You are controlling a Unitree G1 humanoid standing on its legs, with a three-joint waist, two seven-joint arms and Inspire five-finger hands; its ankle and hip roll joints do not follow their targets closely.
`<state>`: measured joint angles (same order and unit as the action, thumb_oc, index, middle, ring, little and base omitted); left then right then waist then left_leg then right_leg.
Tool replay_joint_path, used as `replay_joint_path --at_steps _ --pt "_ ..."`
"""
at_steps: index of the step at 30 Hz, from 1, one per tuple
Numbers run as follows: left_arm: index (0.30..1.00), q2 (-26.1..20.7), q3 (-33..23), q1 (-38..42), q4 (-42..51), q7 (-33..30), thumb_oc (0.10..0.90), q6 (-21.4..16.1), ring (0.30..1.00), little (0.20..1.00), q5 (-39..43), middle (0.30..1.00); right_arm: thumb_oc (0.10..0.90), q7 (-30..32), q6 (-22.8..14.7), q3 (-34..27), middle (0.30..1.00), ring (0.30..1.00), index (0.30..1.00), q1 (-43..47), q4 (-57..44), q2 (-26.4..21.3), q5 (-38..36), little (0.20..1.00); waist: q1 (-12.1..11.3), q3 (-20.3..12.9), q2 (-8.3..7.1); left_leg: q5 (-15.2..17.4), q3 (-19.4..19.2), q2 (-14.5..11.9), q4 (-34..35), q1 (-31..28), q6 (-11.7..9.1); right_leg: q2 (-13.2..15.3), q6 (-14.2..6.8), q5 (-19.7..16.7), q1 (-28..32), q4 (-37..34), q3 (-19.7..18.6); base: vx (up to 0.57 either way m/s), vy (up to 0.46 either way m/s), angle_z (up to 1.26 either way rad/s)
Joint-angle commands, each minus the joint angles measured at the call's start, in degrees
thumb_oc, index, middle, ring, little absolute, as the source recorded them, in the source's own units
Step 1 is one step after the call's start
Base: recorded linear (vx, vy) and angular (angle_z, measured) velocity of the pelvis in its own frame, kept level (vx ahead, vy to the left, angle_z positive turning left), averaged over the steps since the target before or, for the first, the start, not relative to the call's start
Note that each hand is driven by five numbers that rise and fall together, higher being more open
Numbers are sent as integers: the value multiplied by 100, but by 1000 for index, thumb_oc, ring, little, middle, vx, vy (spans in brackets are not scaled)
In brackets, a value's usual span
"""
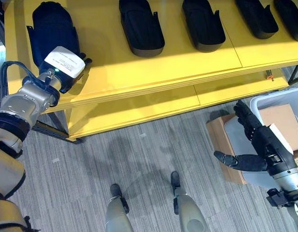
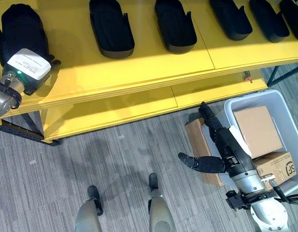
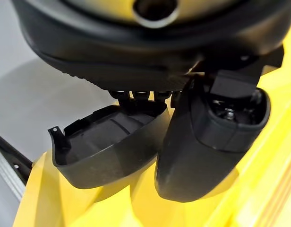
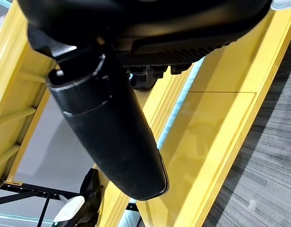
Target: Move parts from the plastic box to the shelf.
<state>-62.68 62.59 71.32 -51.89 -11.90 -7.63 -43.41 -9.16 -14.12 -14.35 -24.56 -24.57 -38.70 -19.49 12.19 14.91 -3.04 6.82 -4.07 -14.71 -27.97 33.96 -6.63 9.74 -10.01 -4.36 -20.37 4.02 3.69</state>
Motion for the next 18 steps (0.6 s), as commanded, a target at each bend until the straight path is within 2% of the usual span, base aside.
replay_joint_path --at_steps 1,3,7,10,16,18 --pt "1000 -637 -589 623 -145 -354 900 270 1000 1000 218 1000 900 256 -644 -747 1000 1000 1000 370 -664 -327 -302 1000 25 -170 -20 97 -29 -87 -200 144 176 223 -114 954 904 418 180 0 0 0" --pt "1000 -613 -882 531 -80 -472 900 231 1000 1000 594 1000 900 277 -656 -734 1000 1000 1000 367 -660 -302 -288 1000 9 -171 -46 90 -23 -83 -196 148 176 217 -104 960 893 429 180 0 0 0" --pt "1000 -649 -1172 362 136 -559 900 188 1000 1000 810 1000 900 317 -672 -743 1000 1000 1000 343 -653 -304 -220 1000 3 -180 -35 79 -23 -74 -182 140 171 210 -91 986 882 457 171 0 0 0" --pt "1000 -778 -1559 144 909 -700 900 63 1000 1000 1165 1000 900 365 -705 -736 1000 1000 1000 323 -646 -242 -144 1000 -63 -199 -50 76 -5 -54 -161 124 166 205 -75 1016 895 475 191 0 0 0" --pt "1000 -889 -2301 -449 1485 -732 900 -51 1000 1000 1602 1000 900 364 -675 -699 1000 1000 1000 324 -607 -229 -136 1000 -95 -211 -31 67 19 -38 -136 98 164 192 -54 1039 895 510 204 0 0 0" --pt "1000 -868 -2724 -789 1765 -743 900 -110 1000 1000 1890 1000 900 357 -645 -688 1000 1000 1000 315 -591 -205 -95 1000 -117 -216 -26 63 28 -27 -130 87 162 187 -41 1054 904 523 212 0 0 0"
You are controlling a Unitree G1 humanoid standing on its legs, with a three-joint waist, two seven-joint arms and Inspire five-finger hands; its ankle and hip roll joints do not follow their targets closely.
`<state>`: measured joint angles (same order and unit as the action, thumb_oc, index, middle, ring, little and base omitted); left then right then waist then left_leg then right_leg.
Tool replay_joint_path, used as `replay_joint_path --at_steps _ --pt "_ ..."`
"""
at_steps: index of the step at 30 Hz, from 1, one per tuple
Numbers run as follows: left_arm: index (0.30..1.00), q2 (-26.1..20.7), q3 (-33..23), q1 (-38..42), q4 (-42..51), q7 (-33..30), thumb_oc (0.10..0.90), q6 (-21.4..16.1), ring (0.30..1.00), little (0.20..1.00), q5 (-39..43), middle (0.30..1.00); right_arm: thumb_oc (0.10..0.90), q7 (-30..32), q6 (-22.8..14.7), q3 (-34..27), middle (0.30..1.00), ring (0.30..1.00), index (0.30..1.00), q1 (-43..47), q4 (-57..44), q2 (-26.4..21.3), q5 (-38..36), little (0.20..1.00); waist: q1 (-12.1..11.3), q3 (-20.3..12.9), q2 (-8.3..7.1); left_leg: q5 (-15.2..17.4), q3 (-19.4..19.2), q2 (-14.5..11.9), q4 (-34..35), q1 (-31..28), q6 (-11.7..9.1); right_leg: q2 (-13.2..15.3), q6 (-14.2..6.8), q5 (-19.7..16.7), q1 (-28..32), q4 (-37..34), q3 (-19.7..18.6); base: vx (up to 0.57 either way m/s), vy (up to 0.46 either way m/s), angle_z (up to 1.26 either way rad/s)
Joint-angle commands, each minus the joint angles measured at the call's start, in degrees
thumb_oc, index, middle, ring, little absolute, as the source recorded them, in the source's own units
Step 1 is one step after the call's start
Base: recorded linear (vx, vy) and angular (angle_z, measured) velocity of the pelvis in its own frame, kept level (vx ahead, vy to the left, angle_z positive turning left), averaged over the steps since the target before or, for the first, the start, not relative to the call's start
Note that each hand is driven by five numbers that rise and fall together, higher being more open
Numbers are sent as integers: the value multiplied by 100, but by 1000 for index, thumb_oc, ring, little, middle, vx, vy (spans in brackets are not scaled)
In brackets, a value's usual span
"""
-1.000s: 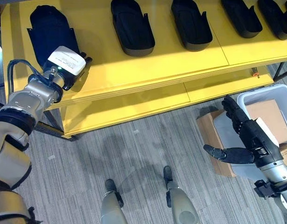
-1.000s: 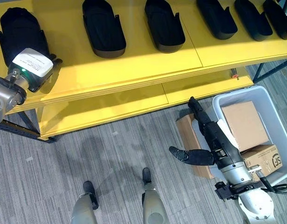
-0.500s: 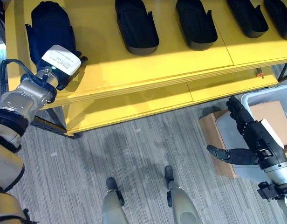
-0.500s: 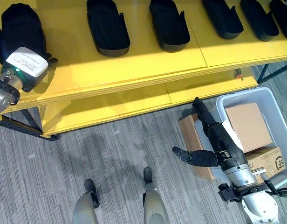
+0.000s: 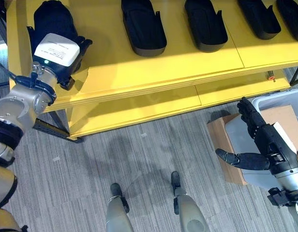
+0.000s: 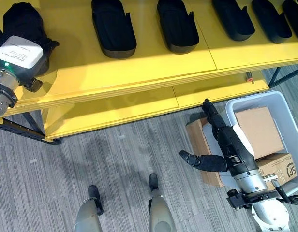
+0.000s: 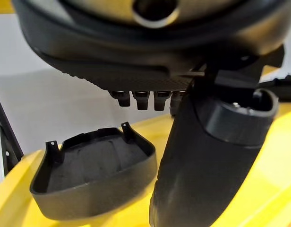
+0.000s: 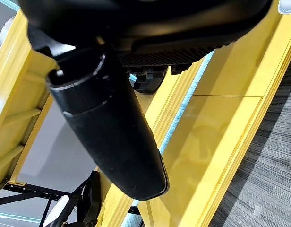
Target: Move parts from the plastic box to the shelf.
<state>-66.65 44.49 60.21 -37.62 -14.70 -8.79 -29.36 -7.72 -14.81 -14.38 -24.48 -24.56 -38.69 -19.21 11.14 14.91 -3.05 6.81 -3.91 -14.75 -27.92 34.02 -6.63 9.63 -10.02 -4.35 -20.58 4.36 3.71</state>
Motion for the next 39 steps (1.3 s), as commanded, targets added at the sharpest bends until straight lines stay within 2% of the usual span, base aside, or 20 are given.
replay_joint_path --at_steps 1,13,18,19,20,23,24,26,28,31,36,39 --pt "1000 -430 -994 262 325 -458 900 -24 1000 1000 564 1000 900 203 -571 -668 1000 1000 1000 320 -594 -201 -123 1000 -18 -217 -35 60 18 -27 -137 79 162 193 -37 1054 924 491 214 0 0 0" --pt "1000 -85 -2095 -476 1025 -435 900 -244 1000 1000 1697 1000 900 168 -485 -585 1000 1000 1000 324 -567 -111 -54 1000 -50 -250 -41 40 48 -4 -88 22 157 177 -6 1067 975 500 240 0 0 0" --pt "1000 -19 -2918 -1252 1794 -393 900 -295 1000 1000 2004 1000 900 164 -416 -578 1000 1000 1000 340 -538 -6 34 1000 -137 -258 -51 18 72 13 -63 -14 155 172 16 1080 1020 497 250 0 0 0" --pt "1000 2 -3119 -1496 1977 -408 900 -279 1000 1000 1989 1000 900 169 -392 -588 1000 1000 1000 331 -527 40 71 1000 -173 -263 -57 10 77 19 -53 -24 155 169 27 1090 1033 499 254 -83 -12 2" --pt "1000 -64 -3321 -1699 2181 -423 900 -224 1000 1000 1836 1000 900 168 -371 -581 1000 1000 1000 340 -521 29 115 1000 -182 -251 -42 -142 40 25 -25 17 209 177 52 1013 990 506 292 -79 -19 1" --pt "1000 -59 -4059 -2585 2900 -385 900 -221 1000 1000 1625 1000 900 157 -306 -589 1000 1000 1000 322 -519 114 206 1000 -273 -264 -43 -173 65 37 38 -32 210 169 77 1036 1026 506 314 -34 -20 6" --pt "1000 -54 -4143 -2674 2943 -376 900 -209 1000 1000 1619 1000 900 157 -303 -576 1000 1000 1000 327 -523 95 207 1000 -254 -267 -37 -175 60 36 42 -39 209 169 78 1036 1029 507 310 -15 -27 6" --pt "1000 -212 -4764 -3515 3566 -248 900 -208 1000 1000 1135 1000 900 102 -238 -634 1000 1000 1000 306 -556 102 307 1000 -324 -273 -39 -189 64 44 80 -95 206 162 98 1059 1077 505 323 -19 -30 4" --pt "1000 -227 -5096 -4009 3892 -114 900 -209 1000 1000 913 1000 900 84 -192 -696 1000 1000 1000 312 -562 127 358 1000 -396 -266 -39 -205 74 49 99 -114 205 165 111 1069 1110 501 337 -21 -15 7" --pt "1000 -110 -5719 -4838 4395 49 900 -226 1000 1000 760 1000 900 47 -144 -690 1000 1000 1000 363 -590 156 364 1000 -433 -274 -31 -219 79 67 141 -160 213 164 127 1078 1154 488 340 -22 -15 12" --pt "1000 -48 -6057 -5468 4849 409 900 -244 1000 1000 633 1000 900 -9 -44 -720 1000 1000 1000 436 -616 162 377 1000 -484 -285 -27 -249 102 89 185 -170 228 168 143 1080 1182 477 357 -29 -4 5" --pt "1000 2 -6046 -5583 4941 570 900 -258 1000 1000 704 1000 900 -7 -18 -716 1000 1000 1000 471 -618 176 379 1000 -481 -287 -32 -257 103 97 180 -170 236 173 147 1077 1187 474 367 -11 3 1"
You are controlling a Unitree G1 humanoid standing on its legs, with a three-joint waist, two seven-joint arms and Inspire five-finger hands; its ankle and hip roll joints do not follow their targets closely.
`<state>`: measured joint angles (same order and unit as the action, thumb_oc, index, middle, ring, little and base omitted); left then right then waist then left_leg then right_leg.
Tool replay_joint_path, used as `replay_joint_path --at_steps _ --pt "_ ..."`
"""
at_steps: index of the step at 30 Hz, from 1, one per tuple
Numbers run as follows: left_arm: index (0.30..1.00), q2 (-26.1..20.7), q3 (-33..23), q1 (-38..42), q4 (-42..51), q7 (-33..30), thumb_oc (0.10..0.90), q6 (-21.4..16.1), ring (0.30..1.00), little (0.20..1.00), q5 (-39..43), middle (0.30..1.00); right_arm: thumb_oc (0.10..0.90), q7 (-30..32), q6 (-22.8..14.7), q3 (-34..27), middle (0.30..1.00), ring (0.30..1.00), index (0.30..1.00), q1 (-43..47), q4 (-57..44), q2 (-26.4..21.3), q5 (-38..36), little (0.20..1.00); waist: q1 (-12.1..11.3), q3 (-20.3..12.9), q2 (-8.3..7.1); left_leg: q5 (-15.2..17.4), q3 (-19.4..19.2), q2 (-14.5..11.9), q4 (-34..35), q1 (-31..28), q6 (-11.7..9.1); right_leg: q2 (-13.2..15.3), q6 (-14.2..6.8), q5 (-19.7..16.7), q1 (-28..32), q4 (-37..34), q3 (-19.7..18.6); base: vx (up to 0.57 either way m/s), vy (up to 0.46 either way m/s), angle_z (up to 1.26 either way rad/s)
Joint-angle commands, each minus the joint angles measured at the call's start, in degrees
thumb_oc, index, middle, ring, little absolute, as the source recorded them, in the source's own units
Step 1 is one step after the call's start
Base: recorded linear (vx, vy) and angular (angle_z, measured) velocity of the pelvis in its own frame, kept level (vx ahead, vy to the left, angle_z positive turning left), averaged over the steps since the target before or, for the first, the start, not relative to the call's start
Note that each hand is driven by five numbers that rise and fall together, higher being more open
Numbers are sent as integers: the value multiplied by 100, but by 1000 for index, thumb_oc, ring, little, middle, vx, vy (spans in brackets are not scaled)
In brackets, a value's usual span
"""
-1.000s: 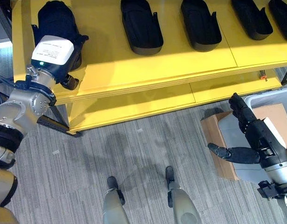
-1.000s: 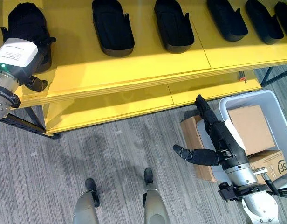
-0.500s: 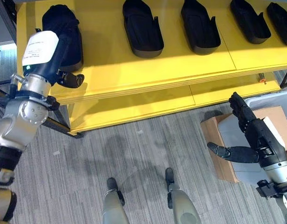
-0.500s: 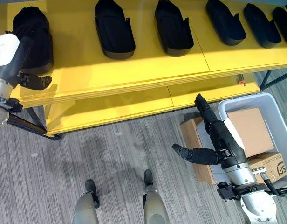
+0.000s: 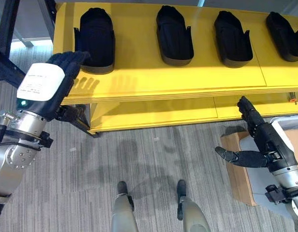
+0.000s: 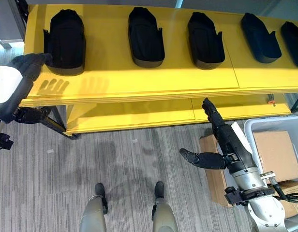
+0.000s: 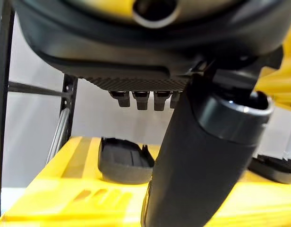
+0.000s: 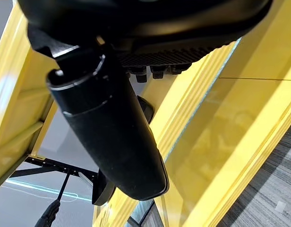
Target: Move parts from the plastic box to the shelf.
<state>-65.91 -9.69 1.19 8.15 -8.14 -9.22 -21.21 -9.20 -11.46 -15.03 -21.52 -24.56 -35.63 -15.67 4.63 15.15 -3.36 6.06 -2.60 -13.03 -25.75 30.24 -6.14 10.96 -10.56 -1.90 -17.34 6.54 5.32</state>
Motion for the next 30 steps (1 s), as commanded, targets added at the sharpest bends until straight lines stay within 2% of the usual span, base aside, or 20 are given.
replay_joint_path --at_steps 1,13,18,30 --pt "1000 -12 -546 307 371 17 900 -231 1000 1000 -15 1000 900 140 -341 -606 1000 1000 1000 236 -619 -107 24 1000 171 -307 -2 -188 -24 -71 -35 205 192 43 203 825 869 258 213 0 0 0" --pt "1000 288 440 1065 -197 184 900 -102 1000 1000 26 1000 900 191 -270 -484 1000 1000 1000 365 -624 -31 98 1000 223 -308 9 -217 -17 -54 -36 211 203 41 219 839 836 330 184 -6 3 0" --pt "1000 493 958 1583 -842 196 900 0 1000 1000 100 1000 900 196 -256 -459 1000 1000 1000 374 -632 -28 92 1000 271 -321 23 -231 -21 -73 -47 237 205 27 220 843 803 354 155 0 0 0" --pt "1000 616 1146 1910 -1816 109 900 188 1000 1000 130 1000 900 179 -250 -513 1000 1000 1000 339 -636 15 19 1000 321 -342 32 -227 -40 -86 -77 230 195 24 220 864 791 394 134 0 0 0"
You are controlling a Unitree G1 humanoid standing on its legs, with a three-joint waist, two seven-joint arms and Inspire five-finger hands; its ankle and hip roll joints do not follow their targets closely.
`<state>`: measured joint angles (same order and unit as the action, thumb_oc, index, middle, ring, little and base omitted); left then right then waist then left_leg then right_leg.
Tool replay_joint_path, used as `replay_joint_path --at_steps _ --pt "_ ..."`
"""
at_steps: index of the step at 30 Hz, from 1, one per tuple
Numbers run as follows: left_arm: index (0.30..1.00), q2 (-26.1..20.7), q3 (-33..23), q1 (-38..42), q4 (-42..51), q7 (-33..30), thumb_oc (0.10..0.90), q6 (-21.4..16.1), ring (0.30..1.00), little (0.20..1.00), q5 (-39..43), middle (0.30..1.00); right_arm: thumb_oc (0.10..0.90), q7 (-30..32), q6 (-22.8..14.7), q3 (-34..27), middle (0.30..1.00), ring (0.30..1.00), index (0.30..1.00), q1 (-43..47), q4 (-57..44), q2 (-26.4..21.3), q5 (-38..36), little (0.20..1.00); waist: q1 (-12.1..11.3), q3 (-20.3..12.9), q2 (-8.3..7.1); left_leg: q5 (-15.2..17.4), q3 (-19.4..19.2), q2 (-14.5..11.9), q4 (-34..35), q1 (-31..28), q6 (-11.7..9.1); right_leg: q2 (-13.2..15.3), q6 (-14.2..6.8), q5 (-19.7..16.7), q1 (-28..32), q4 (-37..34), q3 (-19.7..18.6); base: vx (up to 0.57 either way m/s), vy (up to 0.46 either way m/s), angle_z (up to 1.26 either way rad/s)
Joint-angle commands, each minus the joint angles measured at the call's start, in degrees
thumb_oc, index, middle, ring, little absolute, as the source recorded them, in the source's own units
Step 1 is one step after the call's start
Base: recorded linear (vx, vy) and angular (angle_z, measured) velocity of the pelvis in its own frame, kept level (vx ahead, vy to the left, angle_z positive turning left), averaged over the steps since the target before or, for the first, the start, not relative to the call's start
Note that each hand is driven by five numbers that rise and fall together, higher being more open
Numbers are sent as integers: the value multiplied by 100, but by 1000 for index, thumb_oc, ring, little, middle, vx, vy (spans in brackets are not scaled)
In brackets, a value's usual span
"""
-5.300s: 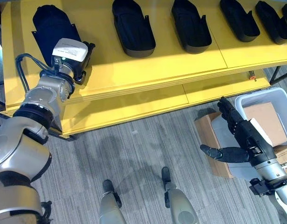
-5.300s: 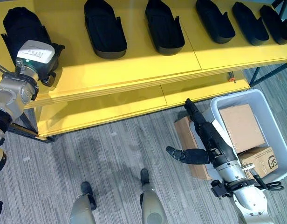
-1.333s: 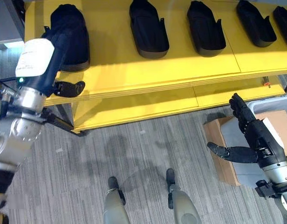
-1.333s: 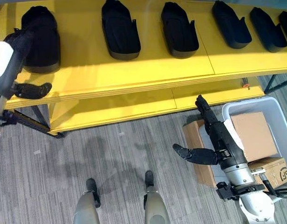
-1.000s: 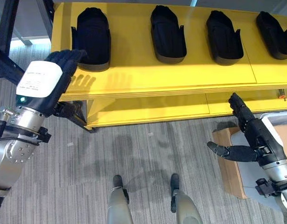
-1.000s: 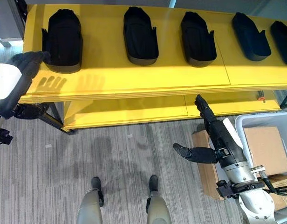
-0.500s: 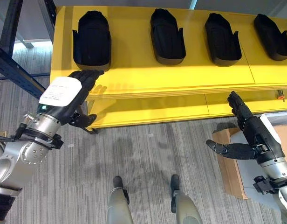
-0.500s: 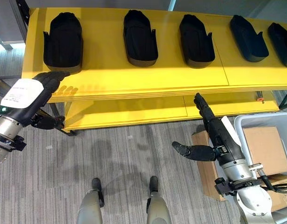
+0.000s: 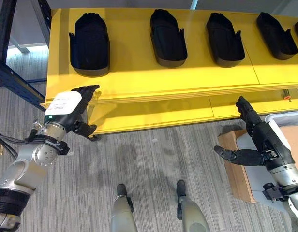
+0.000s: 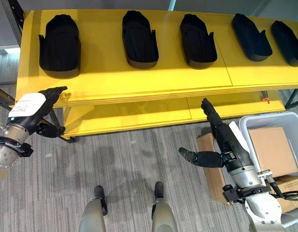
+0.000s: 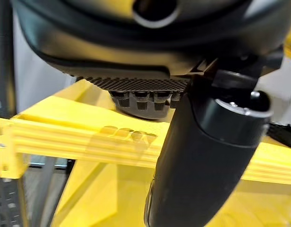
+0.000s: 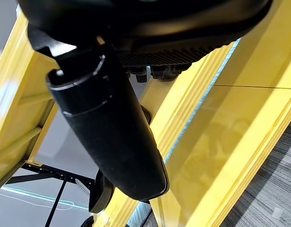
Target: Move parts from the plastic box to the shelf.
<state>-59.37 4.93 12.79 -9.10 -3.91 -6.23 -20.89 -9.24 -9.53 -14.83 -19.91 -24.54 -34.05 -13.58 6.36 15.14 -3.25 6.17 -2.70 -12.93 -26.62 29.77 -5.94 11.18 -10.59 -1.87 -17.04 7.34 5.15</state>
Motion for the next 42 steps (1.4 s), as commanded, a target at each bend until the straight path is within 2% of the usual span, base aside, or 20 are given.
replay_joint_path --at_steps 1,5,10,20,26,32,42 --pt "1000 -64 -274 844 -286 -359 900 -70 1000 1000 63 1000 900 171 -450 -512 1000 1000 1000 185 -642 -145 -217 1000 164 -346 16 -236 -38 -103 -5 291 172 -4 221 858 761 313 157 0 0 0" --pt "1000 -103 -185 1004 -420 -371 900 -44 1000 1000 45 1000 900 170 -453 -538 1000 1000 1000 164 -626 -144 -245 1000 169 -350 19 -226 -34 -109 -29 303 169 -1 218 864 761 328 156 0 0 0" --pt "1000 -210 230 1545 -976 -467 900 10 1000 1000 -67 1000 900 202 -485 -557 1000 1000 1000 160 -627 -168 -262 1000 217 -366 22 -226 -42 -109 -15 284 164 3 210 859 758 318 142 0 0 0" --pt "1000 -352 1396 2820 -1853 -537 900 43 1000 1000 -390 1000 900 217 -591 -490 1000 1000 1000 151 -637 -293 -356 1000 318 -387 18 -210 -59 -128 -74 298 160 2 182 867 744 349 122 0 0 0" --pt "1000 -328 1876 3364 -2200 -519 900 60 1000 1000 -431 1000 900 206 -619 -489 1000 1000 1000 169 -659 -359 -414 1000 343 -382 18 -220 -63 -133 -77 316 156 5 175 859 726 348 112 0 0 0" --pt "1000 -266 2432 4045 -3074 -501 900 104 1000 1000 -367 1000 900 187 -629 -519 1000 1000 1000 159 -685 -452 -547 1000 416 -349 36 -212 -98 -154 -112 308 156 6 165 862 678 416 56 0 0 0" --pt "1000 -228 2797 4628 -3797 -490 900 137 1000 1000 -137 1000 900 148 -675 -552 1000 1000 1000 122 -699 -507 -679 1000 472 -361 46 -194 -131 -179 -161 324 156 4 149 865 644 426 21 0 0 0"
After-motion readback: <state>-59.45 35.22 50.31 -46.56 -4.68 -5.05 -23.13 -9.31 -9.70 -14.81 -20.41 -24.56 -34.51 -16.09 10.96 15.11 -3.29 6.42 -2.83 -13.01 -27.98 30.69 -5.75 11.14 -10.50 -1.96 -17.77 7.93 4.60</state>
